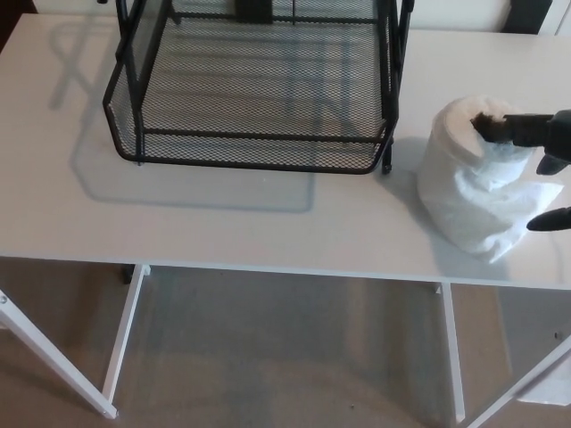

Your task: The robot walks towards a desk on which a file tray is kept in the middle and a toilet paper roll is kept on its right. The robot uses its right hand to hook on finger in the gap of the roll and grabs it, lifts it and places it on the tray.

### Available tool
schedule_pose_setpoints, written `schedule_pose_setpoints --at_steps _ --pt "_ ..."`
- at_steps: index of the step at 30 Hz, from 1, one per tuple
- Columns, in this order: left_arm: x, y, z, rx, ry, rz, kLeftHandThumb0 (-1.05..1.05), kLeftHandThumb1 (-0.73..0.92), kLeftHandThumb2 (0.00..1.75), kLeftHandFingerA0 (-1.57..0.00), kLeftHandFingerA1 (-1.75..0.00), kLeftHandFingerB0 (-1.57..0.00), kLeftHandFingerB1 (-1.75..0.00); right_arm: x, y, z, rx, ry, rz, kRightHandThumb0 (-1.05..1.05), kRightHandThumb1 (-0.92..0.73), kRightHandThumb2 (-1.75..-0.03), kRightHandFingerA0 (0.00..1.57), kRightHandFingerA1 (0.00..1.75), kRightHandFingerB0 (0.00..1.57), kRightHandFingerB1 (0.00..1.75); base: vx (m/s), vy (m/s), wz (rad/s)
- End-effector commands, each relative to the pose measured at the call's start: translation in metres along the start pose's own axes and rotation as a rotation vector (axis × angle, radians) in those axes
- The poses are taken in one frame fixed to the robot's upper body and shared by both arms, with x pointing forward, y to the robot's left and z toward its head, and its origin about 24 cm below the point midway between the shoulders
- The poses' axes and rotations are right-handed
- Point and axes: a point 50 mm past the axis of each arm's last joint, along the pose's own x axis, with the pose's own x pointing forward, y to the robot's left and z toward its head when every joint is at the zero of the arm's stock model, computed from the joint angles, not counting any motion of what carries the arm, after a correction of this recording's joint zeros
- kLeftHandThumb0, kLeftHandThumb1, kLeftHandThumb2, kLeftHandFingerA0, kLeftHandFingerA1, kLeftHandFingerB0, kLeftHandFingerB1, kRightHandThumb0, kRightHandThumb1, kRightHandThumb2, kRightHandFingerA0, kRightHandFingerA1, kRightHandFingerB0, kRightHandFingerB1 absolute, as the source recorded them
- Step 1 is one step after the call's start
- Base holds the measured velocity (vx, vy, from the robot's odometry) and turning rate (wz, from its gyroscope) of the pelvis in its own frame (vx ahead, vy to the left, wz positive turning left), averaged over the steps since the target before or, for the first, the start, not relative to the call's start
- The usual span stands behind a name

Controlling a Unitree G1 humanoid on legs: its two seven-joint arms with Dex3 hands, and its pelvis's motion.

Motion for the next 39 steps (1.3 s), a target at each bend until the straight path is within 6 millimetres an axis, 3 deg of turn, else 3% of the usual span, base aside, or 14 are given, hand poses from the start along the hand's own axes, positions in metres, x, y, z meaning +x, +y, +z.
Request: schedule_pose_setpoints --at_steps 1,2,5,7,8,9,12,13,15,16,17,18,22,39 --pt "-0.001 0.006 0.005 0.002 -0.04 0.016 -0.33 0.66 1.18 0.0 -0.51 0.0 -0.49 0.005 0.003 0.002 -0.031 0.014 0.008 -0.57 -0.6 -0.58 0.54 0.54 0.14 0.28 0.0 0.0 0.0" --pt "-0.001 0.006 0.005 -0.004 -0.041 0.016 -0.33 0.67 1.18 0.0 -0.51 0.0 -0.5 0.006 0.004 0.003 -0.044 0.009 0.007 -0.66 -0.5 -0.82 0.52 0.62 0.08 0.41 0.0 0.0 0.0" --pt "0.0 0.005 0.005 -0.009 -0.039 0.01 -0.33 0.66 1.18 -0.01 -0.51 0.0 -0.49 0.008 0.005 0.008 -0.084 0.009 0.004 -0.59 -0.62 -0.59 0.63 0.57 0.15 0.3 0.0 0.0 0.0" --pt "-0.001 0.005 0.006 0.018 -0.041 0.011 -0.33 0.66 1.18 -0.01 -0.51 0.0 -0.49 0.013 0.008 0.013 -0.112 0.008 -0.026 -0.63 -0.49 -0.81 0.7 0.69 0.15 0.42 0.0 0.0 0.0" --pt "-0.001 0.005 0.006 0.021 -0.04 0.012 -0.63 0.92 0.75 -0.16 -0.41 -0.15 -0.36 0.015 0.01 0.015 -0.115 0.014 -0.025 -0.53 -0.6 -0.58 0.78 0.67 0.22 0.29 0.0 0.0 0.0" --pt "-0.001 0.004 0.005 0.016 -0.043 0.007 -0.33 0.67 1.18 -0.01 -0.51 0.0 -0.49 0.016 0.013 0.016 -0.115 0.009 -0.031 -0.52 -0.59 -0.59 0.82 0.77 0.23 0.3 0.0 0.0 0.0" --pt "0.0 0.003 0.006 0.008 -0.047 -0.004 -0.32 0.68 1.19 0.0 -0.51 0.0 -0.49 0.019 0.018 0.02 -0.131 0.0 -0.064 -0.5 -0.57 -0.57 0.91 1.05 0.29 0.32 0.0 0.0 0.0" --pt "0.0 0.003 0.007 0.028 -0.042 0.002 -0.64 0.92 0.74 -0.16 -0.42 -0.17 -0.39 0.02 0.02 0.022 -0.142 -0.001 -0.067 -0.49 -0.58 -0.58 0.91 1.11 0.28 0.32 0.0 0.0 0.0" --pt "0.001 0.003 0.007 0.016 -0.038 0.004 -0.65 0.92 0.72 -0.13 -0.41 -0.16 -0.38 0.025 0.026 0.029 -0.181 -0.024 -0.088 -0.47 -0.56 -0.58 0.85 1.2 0.34 0.34 0.0 0.0 0.0" --pt "0.0 0.003 0.007 0.023 -0.042 0.002 -0.32 0.67 1.19 -0.01 -0.51 -0.01 -0.49 0.026 0.029 0.03 -0.196 -0.022 -0.087 -0.43 -0.58 -0.58 0.79 1.31 0.36 0.35 0.0 0.0 0.0" --pt "0.0 0.003 0.007 0.023 -0.042 0.002 -0.32 0.67 1.19 -0.01 -0.51 -0.01 -0.49 0.027 0.029 0.03 -0.197 -0.021 -0.089 -0.43 -0.58 -0.58 0.79 1.31 0.36 0.35 0.0 0.0 0.0" --pt "0.0 0.003 0.008 0.044 -0.039 0.003 -0.65 0.92 0.74 -0.16 -0.42 -0.17 -0.39 0.027 0.033 0.03 -0.23 -0.049 -0.138 -0.28 -0.6 -0.6 0.8 1.47 0.51 0.37 0.0 0.0 0.0" --pt "0.0 0.002 0.009 0.041 -0.038 0.003 -0.65 0.92 0.73 -0.16 -0.42 -0.18 -0.38 0.027 0.037 0.029 -0.278 -0.065 -0.213 -0.21 -0.65 -0.61 0.83 1.65 0.83 0.51 0.0 0.0 0.0" --pt "0.0 -0.002 0.004 0.045 -0.049 0.002 -0.61 0.92 0.75 -0.14 -0.42 -0.18 -0.39 0.021 0.036 0.013 -0.359 -0.095 -0.458 -0.31 -0.6 -0.58 0.9 1.61 0.95 0.63 0.0 0.0 0.0"
